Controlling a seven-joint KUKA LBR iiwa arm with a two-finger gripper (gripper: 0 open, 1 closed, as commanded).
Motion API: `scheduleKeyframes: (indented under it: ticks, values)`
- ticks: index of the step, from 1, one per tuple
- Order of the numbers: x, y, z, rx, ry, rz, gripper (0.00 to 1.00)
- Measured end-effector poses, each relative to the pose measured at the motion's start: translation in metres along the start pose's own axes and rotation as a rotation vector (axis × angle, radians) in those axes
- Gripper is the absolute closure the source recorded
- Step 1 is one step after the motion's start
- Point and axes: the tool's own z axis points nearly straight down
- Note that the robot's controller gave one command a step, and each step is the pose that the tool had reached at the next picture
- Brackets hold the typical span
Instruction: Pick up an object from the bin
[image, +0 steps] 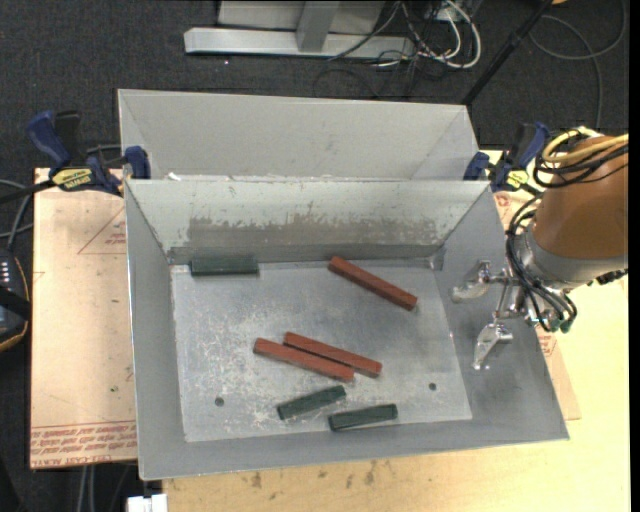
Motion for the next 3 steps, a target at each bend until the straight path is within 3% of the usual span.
scheduleKeyframes:
  ticks: [1, 2, 3]
  values:
    - [-0.002, 0.001, -0.004, 0.001, -0.008, -0.003, 0.00]
    - [-0.004, 0.053, 0.024, 0.001, -0.009, 0.068, 0.00]
    - [-0.021, 0.068, 0.047, -0.003, -0.010, 0.060, 0.00]
